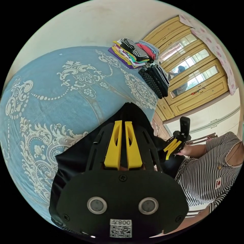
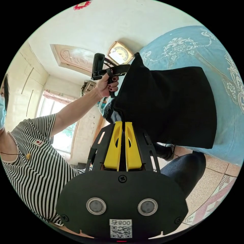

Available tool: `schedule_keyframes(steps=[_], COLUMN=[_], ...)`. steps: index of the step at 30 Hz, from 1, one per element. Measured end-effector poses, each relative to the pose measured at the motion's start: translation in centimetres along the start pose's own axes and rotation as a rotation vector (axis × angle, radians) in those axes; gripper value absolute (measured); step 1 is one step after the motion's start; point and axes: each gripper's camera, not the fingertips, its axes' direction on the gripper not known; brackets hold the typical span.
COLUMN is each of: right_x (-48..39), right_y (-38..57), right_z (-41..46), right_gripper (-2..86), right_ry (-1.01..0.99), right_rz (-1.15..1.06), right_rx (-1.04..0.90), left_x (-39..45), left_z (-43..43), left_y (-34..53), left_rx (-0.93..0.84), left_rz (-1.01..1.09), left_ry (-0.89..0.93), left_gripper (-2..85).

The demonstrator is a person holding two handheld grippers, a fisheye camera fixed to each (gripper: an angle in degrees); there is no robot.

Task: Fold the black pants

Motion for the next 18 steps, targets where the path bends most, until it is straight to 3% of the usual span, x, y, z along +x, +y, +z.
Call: schedule_keyframes(steps=[12, 18], right_x=[-1.3, -2.8], right_y=[-6.3, -8.0], right_z=[9.4, 9.8], right_gripper=[2.5, 3.5], right_ry=[0.134, 0.095], right_rz=[0.044, 0.062], right_rx=[-0.262, -0.256], left_x=[-8.6, -9.2], left_z=[-5.7, -6.7], left_y=[10.2, 14.8], left_rx=[0.049, 0.074], left_rz=[-0.347, -0.435], left_ry=[-0.020, 0.036], left_gripper=[4.7, 9.2])
